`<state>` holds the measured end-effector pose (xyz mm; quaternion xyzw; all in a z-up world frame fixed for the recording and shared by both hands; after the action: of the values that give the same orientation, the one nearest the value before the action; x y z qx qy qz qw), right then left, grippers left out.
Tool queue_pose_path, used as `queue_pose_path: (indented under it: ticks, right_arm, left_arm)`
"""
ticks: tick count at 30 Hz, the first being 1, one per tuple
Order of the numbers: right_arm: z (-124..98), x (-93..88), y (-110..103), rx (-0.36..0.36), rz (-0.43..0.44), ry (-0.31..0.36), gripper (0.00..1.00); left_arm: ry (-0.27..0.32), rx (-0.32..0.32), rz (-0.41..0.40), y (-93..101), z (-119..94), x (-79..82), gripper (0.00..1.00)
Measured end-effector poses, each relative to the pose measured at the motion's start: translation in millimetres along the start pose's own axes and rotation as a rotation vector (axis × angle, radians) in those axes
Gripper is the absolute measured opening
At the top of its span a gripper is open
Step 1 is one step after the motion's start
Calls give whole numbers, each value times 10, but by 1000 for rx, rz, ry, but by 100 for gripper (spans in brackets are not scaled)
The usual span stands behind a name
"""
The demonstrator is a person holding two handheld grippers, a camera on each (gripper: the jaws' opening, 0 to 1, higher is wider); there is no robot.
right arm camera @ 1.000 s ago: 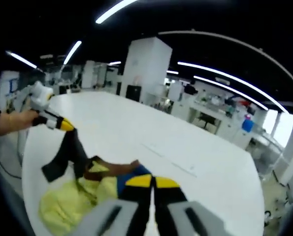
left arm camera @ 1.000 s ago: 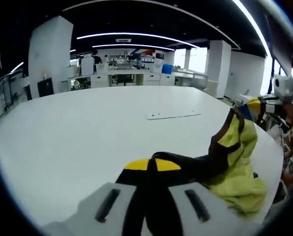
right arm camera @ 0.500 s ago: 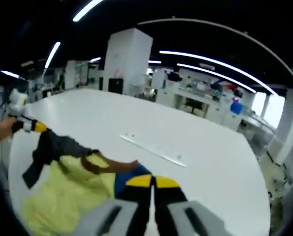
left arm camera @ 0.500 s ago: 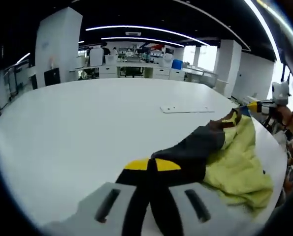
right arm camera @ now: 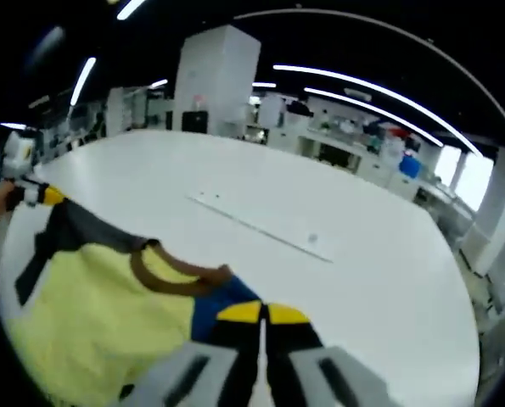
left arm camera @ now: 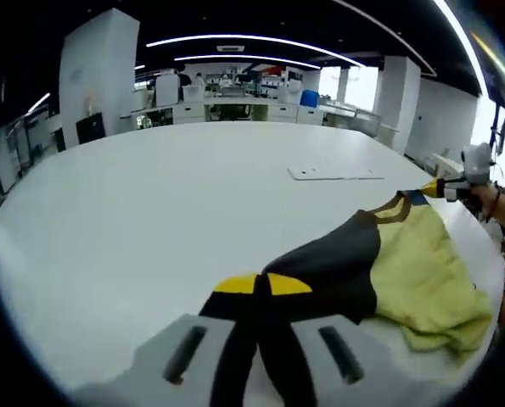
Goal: Fold the garment on the visible template until the final outline fits inside the template.
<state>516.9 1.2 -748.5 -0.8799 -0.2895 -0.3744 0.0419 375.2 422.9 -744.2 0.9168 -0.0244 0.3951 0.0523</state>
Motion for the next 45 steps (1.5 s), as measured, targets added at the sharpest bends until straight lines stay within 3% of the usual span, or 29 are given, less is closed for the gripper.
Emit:
queue_pose_path:
  ticks: [5, 9, 11, 14, 18, 26, 32, 40, 45]
  right_arm:
    - [79, -81, -2, 13, 36, -29, 0]
    - [118, -102, -6, 40, 137, -26, 0]
    - [96, -95, -32, 43, 130, -26, 0]
    - [51, -95, -10, 45, 144, -24, 2]
    - [-70, -80, -60, 57, 177, -9, 22]
    - [-293, -93, -160, 148, 173, 13, 50]
    - [-590, -238, -322, 236, 164, 4, 64]
    - [-902, -415, -479, 329, 177, -1, 66]
    - [-1051, -539, -586, 369, 187, -7, 66]
  left_arm:
    - [-25, 6, 5, -29, 81, -49, 0]
    - [-36, 16, 31, 39, 54, -77, 0]
    - [-28, 21, 42, 44, 41, -73, 1]
    - [-21, 29, 49, 25, 21, -56, 13]
    - [14, 3, 48, 55, -15, -29, 38]
    - [12, -42, 91, 201, -180, -82, 62]
    - [19, -81, 137, 272, -280, -197, 72]
    - [29, -134, 211, 481, -497, -346, 80]
    - [42, -163, 215, 581, -601, -388, 83]
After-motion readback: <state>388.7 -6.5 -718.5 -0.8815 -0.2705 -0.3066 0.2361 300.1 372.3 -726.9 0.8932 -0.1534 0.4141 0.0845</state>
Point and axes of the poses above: the point that each gripper's makers call its tool centre point, and the gripper's own axes: z roughly forward along the fingers, y roughly to its right, x roughly out of its top, the point moved 9 cm from there along -z, roughly backward along the fingers, and after that the axes turned 10 degrees about -y, right-handed, at the moved point
